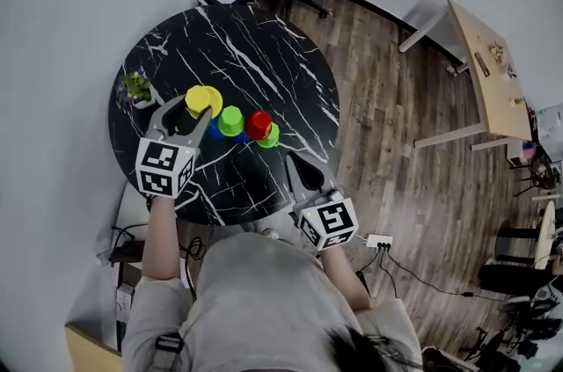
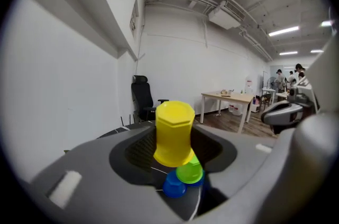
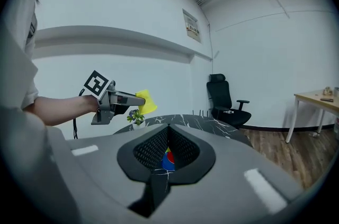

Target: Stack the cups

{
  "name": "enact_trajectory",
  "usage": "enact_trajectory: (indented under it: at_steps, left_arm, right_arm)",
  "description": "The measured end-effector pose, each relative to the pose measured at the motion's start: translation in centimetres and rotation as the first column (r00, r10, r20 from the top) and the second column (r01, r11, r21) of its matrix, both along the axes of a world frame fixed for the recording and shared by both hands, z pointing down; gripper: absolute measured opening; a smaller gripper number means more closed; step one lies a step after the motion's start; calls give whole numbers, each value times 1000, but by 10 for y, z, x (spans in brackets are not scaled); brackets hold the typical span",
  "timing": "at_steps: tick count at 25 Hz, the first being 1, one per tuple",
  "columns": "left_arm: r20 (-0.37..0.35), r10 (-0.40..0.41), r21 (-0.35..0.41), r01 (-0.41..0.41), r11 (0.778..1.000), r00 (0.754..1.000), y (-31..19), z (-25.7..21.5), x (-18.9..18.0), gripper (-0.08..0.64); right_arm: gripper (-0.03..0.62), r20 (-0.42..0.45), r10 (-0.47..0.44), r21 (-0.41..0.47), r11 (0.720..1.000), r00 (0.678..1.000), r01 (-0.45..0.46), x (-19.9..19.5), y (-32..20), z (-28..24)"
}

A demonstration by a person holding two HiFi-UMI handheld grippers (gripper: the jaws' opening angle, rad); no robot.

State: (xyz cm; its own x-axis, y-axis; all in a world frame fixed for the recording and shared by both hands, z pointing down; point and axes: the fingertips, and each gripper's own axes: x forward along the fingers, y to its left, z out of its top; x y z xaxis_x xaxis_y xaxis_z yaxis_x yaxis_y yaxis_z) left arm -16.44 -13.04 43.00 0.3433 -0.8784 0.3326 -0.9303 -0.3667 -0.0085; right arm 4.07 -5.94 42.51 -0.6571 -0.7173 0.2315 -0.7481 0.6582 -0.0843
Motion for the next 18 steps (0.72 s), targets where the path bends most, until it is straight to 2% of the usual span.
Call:
enact_trajectory:
  at_steps: [8,18]
  left_arm:
    - [10,91,-53,-91,994,996,11,18,69,253]
    - [71,128,-121,-119,986,989,-11,50,97,255]
  right_arm:
    - [3,33,30,11,999,999,-31,34,25,-9]
    - [3,26,136,-3,991,990,-136,78,41,-7]
